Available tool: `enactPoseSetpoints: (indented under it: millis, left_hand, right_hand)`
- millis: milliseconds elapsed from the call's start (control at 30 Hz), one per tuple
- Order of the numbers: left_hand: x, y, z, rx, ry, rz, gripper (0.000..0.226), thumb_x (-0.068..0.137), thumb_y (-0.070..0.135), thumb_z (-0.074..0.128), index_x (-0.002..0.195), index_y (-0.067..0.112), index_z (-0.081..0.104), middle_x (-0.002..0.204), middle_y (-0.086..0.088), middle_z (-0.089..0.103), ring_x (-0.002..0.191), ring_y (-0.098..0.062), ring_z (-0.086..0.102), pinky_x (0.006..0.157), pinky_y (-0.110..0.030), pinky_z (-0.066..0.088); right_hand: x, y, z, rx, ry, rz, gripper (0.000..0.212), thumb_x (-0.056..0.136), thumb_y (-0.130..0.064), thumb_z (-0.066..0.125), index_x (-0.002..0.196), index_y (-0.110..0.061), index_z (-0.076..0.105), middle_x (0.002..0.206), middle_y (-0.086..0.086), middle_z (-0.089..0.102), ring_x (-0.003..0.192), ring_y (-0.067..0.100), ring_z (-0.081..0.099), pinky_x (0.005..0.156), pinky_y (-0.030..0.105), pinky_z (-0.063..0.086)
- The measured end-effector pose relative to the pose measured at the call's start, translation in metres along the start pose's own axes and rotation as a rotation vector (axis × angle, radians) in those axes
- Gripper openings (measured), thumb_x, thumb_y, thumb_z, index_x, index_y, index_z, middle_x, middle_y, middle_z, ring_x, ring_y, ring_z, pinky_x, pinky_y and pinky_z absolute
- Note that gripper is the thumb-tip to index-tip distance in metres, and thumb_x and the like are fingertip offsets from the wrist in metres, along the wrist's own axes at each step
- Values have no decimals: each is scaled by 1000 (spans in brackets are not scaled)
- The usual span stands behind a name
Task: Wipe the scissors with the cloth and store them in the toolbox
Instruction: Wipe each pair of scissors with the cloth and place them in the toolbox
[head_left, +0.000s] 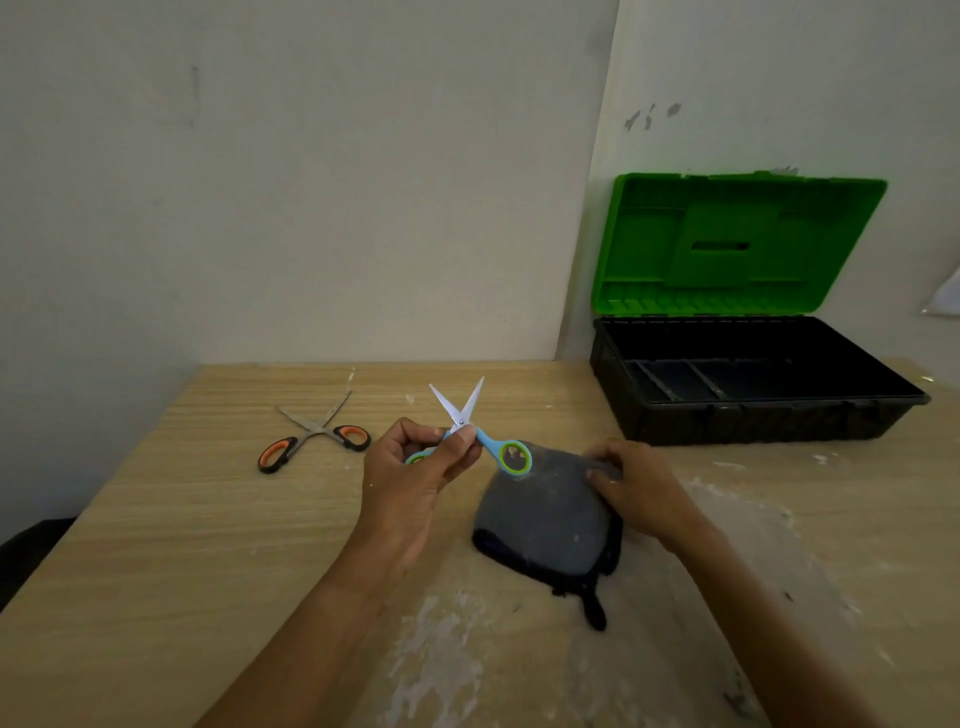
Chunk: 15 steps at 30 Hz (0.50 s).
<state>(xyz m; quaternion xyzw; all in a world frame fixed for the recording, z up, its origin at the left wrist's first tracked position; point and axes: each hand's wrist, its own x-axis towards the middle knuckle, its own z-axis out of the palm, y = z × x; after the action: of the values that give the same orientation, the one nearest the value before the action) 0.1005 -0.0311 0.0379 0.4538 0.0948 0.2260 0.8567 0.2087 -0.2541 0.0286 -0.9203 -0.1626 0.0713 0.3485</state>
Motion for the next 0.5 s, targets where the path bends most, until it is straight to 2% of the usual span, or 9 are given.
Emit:
enactPoseSetpoints:
  millis: [67,100,133,200,233,267,333,433,500]
  left_hand:
    - [-2,-3,2,23,-1,-9,27,64,8,84,57,19,61,73,-4,71,75,-22,77,75,-28,62]
    - [-2,-5,4,37,-3,-9,27,64,8,85,57,19,61,74,-4,71,75,-23,77,75,-28,61]
    - [-2,-7,5,48,-15,-5,27,65,9,85,58,19,61,74,-5,71,76,-23,77,76,-28,61]
    - [-2,-11,8,61,-45,1,28,65,12,88,60,19,61,77,-7,71,79,-25,76,78,-30,61]
    - [-2,-10,10,84,-53,4,29,65,15,90,62,19,62,78,-8,72,80,-26,76,78,-31,61]
    - [-3,-10,12,118,-56,12,29,66,19,92,63,20,63,79,-8,73,81,-26,76,78,-31,60]
    - [-5,-9,17,176,-59,25,24,70,26,91,68,21,68,83,-8,74,82,-24,75,76,-30,60]
    - [-7,-7,19,266,-56,4,5,85,26,79,89,24,80,95,0,78,87,-17,73,72,-26,59]
    - [-8,-8,18,353,-85,-10,14,93,21,71,100,27,82,103,4,80,91,-10,73,72,-22,58]
  right_hand:
    - [-7,-15,-1,-166,210,-168,14,90,-25,67,104,-21,67,103,-10,61,100,8,58,82,19,41]
    - [-12,-26,-3,-130,329,-257,15,90,-30,67,103,-23,68,100,-13,61,95,5,58,82,18,41]
    - [-17,-38,-5,-12,365,-304,13,89,-34,67,99,-26,70,93,-18,64,86,1,61,78,14,44]
    - [-28,-61,-5,285,157,-312,18,89,-42,66,93,-27,74,81,-17,71,72,0,66,65,12,47]
    - [-32,-69,-1,365,32,-298,19,89,-42,66,96,-27,76,81,-15,73,72,1,68,63,13,49]
    - [-35,-72,3,393,-19,-299,18,89,-38,68,98,-25,76,83,-12,74,75,2,69,64,15,51]
    - [-35,-73,5,453,25,-303,14,87,-29,72,97,-22,77,82,-7,75,74,4,70,62,14,51]
    - [-32,-67,0,575,134,-278,12,84,-28,75,95,-23,76,76,-5,74,64,4,67,56,14,49]
    - [-30,-63,-1,609,172,-273,13,83,-28,75,95,-23,76,76,-4,74,66,6,68,58,15,50]
